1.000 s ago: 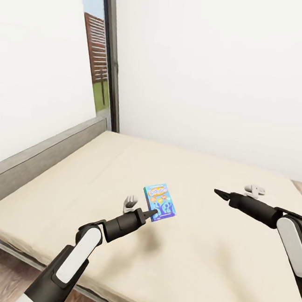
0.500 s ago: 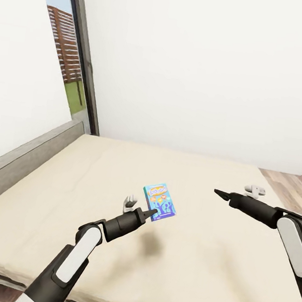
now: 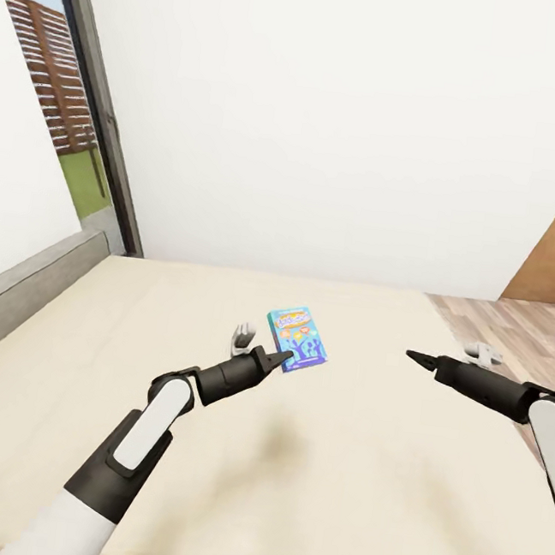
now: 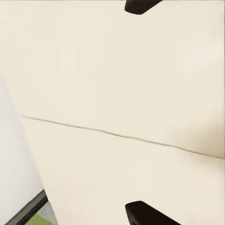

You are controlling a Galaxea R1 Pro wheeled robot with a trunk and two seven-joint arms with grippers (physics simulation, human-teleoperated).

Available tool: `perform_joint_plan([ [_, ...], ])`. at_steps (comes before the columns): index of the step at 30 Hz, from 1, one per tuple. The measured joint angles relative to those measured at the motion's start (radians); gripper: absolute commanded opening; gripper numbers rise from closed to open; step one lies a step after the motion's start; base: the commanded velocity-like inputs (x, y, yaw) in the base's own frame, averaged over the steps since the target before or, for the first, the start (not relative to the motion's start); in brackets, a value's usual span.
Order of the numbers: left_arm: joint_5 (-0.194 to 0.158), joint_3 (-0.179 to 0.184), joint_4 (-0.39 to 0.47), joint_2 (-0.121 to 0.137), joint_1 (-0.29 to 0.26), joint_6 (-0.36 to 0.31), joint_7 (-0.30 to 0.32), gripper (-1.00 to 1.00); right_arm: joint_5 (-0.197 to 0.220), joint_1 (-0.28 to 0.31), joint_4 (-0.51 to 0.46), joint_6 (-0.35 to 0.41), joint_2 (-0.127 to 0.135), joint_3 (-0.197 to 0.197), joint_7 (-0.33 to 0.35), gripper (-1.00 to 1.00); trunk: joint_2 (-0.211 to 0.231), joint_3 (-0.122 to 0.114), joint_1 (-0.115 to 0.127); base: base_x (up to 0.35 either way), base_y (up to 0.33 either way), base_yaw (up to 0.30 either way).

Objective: Put all the toys in the child's room - the three board games (two on the bed and one on the table), the two jigsaw puzzles on the table, and the tennis ball on the table - inside the toy box on the table in the child's room.

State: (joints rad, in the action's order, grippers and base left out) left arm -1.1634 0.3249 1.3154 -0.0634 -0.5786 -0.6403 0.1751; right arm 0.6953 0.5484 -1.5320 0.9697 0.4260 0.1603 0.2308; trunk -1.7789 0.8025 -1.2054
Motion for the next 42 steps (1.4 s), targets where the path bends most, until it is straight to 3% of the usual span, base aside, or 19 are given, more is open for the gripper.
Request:
perform_joint_plan([
  [4, -0.080, -0.001, -0.007, 0.009, -0.017, -0.007, -0.074, -1.00, 0.000, 0.000, 0.000, 0.017, 0.000, 0.026, 0.000, 1.00, 0.028, -0.013, 0.015, 0.000, 0.000, -0.282],
  [11, -0.113, -0.002, -0.026, 0.015, -0.022, -0.011, -0.105, -1.00, -0.001, 0.000, 0.001, 0.023, -0.005, 0.036, 0.000, 1.00, 0.077, -0.034, 0.042, 0.000, 0.000, -0.282],
  [18, -0.124, -0.009, -0.033, 0.021, -0.022, -0.012, -0.116, -1.00, -0.004, 0.002, 0.005, 0.027, -0.009, 0.039, -0.003, 1.00, 0.126, -0.056, 0.069, 0.000, 0.000, -0.283],
  [24, -0.125, -0.040, -0.037, 0.035, -0.021, -0.038, -0.123, -1.00, -0.004, 0.008, 0.028, 0.030, -0.011, 0.034, -0.008, 1.00, 0.168, -0.075, 0.092, 0.000, 0.000, -0.283],
  [42, -0.121, -0.049, -0.038, 0.054, -0.018, -0.059, -0.158, -1.00, -0.005, 0.009, 0.034, 0.073, -0.012, 0.027, -0.005, 1.00, 0.294, -0.132, 0.161, 0.000, 0.000, -0.283],
])
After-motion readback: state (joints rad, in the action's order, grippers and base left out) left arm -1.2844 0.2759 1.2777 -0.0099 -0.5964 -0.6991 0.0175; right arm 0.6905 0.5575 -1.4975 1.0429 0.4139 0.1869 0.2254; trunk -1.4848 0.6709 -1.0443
